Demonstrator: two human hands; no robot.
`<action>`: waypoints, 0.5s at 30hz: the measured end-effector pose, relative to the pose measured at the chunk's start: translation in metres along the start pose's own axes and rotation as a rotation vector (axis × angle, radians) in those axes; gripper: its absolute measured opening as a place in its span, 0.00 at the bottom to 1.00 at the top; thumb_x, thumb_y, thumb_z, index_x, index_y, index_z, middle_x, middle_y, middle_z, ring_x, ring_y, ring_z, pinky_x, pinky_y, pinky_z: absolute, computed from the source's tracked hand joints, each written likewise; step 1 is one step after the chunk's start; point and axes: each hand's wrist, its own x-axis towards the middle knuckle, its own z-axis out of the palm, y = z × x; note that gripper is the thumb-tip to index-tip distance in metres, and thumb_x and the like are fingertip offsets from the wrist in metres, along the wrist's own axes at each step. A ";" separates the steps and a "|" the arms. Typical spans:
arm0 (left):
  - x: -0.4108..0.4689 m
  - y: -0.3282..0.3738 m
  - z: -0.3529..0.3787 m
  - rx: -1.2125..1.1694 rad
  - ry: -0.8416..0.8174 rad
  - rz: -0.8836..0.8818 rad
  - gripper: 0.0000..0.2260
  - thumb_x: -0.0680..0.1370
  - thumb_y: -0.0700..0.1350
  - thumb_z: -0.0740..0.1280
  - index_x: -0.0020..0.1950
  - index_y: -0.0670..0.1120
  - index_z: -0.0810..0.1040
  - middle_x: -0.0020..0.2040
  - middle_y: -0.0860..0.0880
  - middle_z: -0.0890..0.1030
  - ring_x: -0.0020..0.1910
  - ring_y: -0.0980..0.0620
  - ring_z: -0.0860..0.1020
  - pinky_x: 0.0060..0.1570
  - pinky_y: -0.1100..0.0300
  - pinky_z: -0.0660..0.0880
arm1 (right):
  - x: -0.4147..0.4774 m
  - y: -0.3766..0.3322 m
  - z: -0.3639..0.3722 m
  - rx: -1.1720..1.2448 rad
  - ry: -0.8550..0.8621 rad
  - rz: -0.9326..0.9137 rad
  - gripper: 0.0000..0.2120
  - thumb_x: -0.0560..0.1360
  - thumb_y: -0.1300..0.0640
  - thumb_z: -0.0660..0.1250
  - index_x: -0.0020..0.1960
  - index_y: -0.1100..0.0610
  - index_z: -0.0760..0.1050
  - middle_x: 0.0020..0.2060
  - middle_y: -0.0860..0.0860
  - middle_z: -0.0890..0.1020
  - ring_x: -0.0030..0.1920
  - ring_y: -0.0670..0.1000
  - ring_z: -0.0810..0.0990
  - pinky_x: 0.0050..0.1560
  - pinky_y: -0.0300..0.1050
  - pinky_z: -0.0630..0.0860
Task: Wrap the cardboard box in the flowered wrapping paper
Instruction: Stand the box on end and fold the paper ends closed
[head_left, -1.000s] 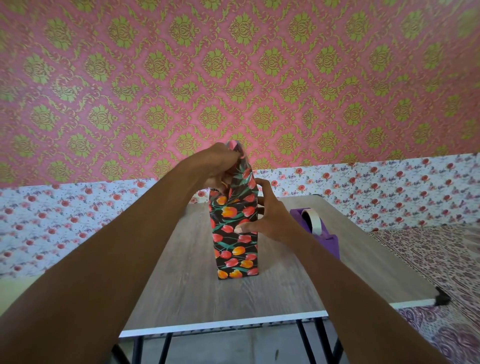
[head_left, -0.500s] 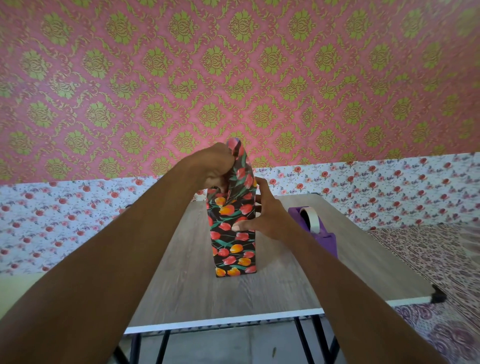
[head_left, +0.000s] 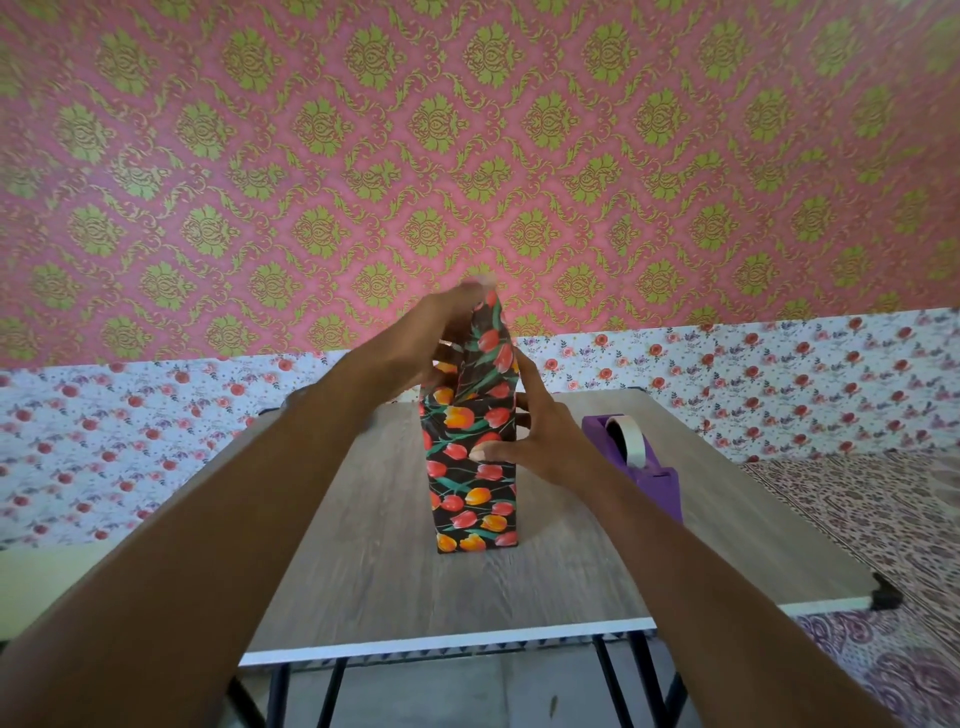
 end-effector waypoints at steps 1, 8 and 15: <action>-0.005 -0.002 0.002 0.072 -0.018 0.048 0.24 0.77 0.65 0.66 0.54 0.44 0.83 0.50 0.46 0.86 0.52 0.44 0.83 0.53 0.50 0.79 | 0.001 0.000 0.000 -0.008 -0.007 0.011 0.56 0.64 0.43 0.84 0.78 0.30 0.49 0.62 0.40 0.80 0.57 0.35 0.80 0.53 0.35 0.79; -0.028 -0.017 0.018 0.616 0.182 0.258 0.11 0.72 0.51 0.78 0.50 0.49 0.81 0.46 0.50 0.84 0.43 0.53 0.83 0.43 0.60 0.77 | 0.001 0.004 -0.001 -0.022 -0.016 0.039 0.56 0.63 0.44 0.84 0.78 0.32 0.51 0.58 0.32 0.78 0.54 0.28 0.78 0.50 0.31 0.78; -0.031 -0.018 0.016 0.497 0.131 0.233 0.19 0.73 0.45 0.77 0.63 0.47 0.81 0.53 0.49 0.86 0.50 0.50 0.85 0.59 0.47 0.80 | 0.000 0.002 -0.001 0.005 -0.005 0.037 0.55 0.64 0.48 0.84 0.79 0.35 0.53 0.62 0.39 0.80 0.57 0.35 0.80 0.56 0.38 0.79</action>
